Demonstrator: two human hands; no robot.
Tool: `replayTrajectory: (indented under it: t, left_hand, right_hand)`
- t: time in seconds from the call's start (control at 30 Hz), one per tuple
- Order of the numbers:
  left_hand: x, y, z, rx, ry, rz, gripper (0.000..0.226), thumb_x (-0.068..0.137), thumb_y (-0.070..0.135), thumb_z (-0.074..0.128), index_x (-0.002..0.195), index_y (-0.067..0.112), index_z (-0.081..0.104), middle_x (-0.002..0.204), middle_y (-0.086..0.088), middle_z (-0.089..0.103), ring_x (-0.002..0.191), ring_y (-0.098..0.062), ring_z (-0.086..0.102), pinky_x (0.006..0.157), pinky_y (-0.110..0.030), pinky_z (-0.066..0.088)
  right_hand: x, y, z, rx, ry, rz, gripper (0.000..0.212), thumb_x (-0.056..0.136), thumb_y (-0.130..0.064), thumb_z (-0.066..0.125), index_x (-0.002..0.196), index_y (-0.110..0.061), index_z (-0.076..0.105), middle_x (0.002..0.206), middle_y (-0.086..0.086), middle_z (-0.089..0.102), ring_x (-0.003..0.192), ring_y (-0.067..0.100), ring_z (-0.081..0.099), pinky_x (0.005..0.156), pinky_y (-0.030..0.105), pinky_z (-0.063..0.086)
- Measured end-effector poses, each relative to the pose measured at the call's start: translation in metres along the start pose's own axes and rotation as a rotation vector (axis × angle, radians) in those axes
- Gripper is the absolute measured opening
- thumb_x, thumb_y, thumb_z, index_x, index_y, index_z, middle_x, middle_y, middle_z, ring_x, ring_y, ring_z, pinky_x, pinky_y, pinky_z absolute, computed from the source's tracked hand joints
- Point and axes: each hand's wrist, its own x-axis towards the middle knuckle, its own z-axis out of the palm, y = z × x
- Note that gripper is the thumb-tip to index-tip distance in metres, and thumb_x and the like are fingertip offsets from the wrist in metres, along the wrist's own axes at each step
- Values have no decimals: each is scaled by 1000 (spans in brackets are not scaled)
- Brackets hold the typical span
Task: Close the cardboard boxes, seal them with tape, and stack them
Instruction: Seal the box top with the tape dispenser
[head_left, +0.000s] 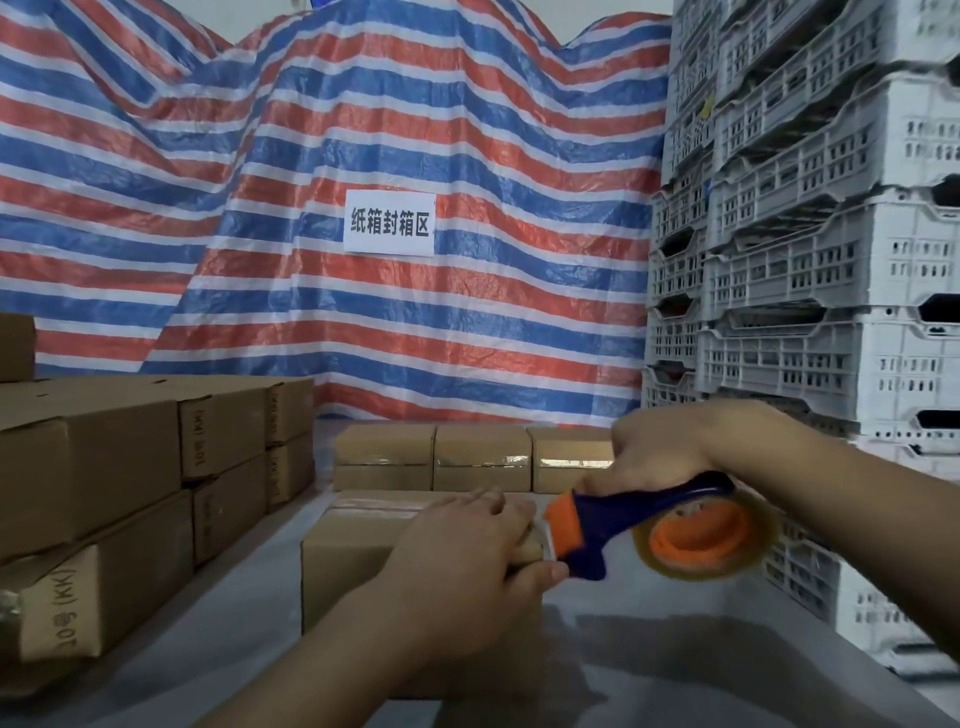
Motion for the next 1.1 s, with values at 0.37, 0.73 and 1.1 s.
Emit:
replayTrajectory:
  t: [0.37, 0.73, 1.1]
  left_hand:
    - [0, -1, 1, 22, 18, 7, 63, 95, 67, 33, 148, 34, 33, 153, 7, 39, 135, -12, 40, 109, -30, 29]
    - [-1, -2, 5, 41, 44, 3, 64, 94, 69, 30, 148, 35, 33, 151, 5, 43, 133, -13, 43, 109, -32, 32]
    - [1, 0, 5, 76, 45, 4, 62, 95, 67, 32, 146, 32, 37, 149, 3, 44, 133, -16, 43, 110, -35, 34]
  right_hand:
    - [-19, 35, 91, -235, 374, 244, 62, 91, -77, 28, 67, -24, 49, 65, -10, 49, 55, 6, 43, 52, 27, 36]
    - [-37, 31, 142, -68, 423, 456, 65, 88, -80, 31, 66, -23, 53, 64, -10, 54, 53, 5, 49, 42, 25, 32]
    - [-43, -30, 55, 852, 533, 157, 92, 78, -89, 16, 141, -29, 47, 142, -5, 53, 125, 15, 51, 101, 37, 39]
